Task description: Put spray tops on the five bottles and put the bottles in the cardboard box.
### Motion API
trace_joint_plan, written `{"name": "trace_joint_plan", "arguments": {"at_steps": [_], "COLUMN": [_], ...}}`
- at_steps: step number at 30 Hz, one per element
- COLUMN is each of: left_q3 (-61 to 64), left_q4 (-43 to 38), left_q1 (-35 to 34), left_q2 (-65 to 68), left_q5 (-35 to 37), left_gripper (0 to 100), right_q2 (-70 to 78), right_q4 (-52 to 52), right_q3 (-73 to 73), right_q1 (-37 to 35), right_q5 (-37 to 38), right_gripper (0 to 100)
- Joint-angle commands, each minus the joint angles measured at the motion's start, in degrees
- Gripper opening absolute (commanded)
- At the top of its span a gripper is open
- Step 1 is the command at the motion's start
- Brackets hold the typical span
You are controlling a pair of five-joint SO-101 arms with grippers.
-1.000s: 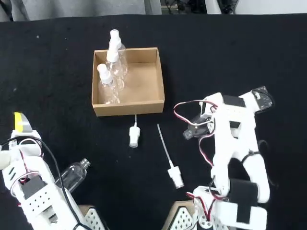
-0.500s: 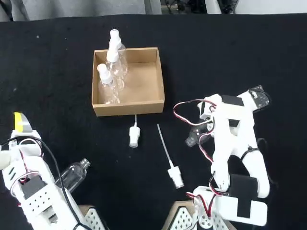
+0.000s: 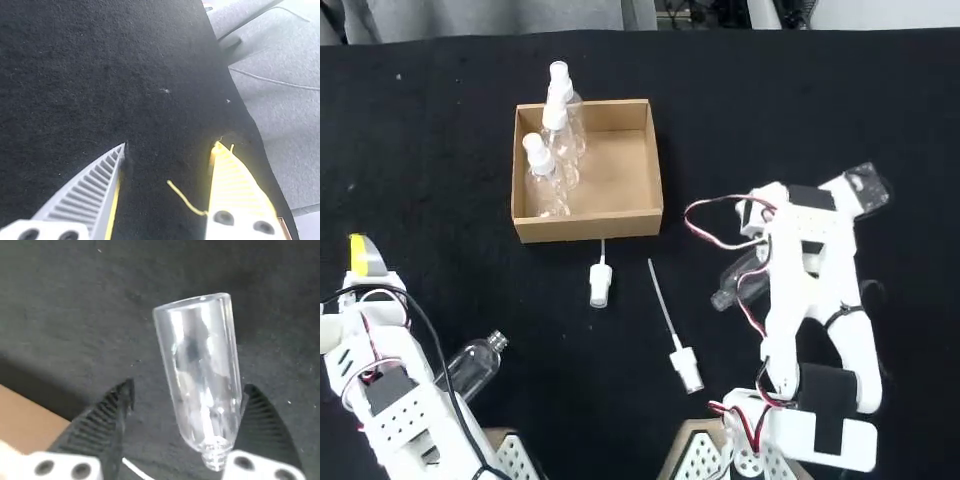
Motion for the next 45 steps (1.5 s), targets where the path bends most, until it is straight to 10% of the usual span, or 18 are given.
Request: {"name": "trace_joint_plan", "arguments": {"at_steps": [1, 34, 45], "left_q3": [-3.65, -3.65, -3.65], "left_q4": [-0.09, -0.09, -0.09], "left_q1": [-0.22, -0.22, -0.22], "left_q2": [-0.88, -0.88, -0.88], "left_q5": [0.09, 0.09, 0.09], "left_gripper": [25, 25, 25], "right_q2": [-0.31, -0.22, -0.13], "right_q4": [3.25, 18.64, 18.64], "right_q3": [-5.93, -17.54, -17.36], "right_q1": [0.00, -1.93, -1.85], "right_q5": [2.02, 34.29, 60.31], "right_gripper": [27.3, 27.2, 27.2]}}
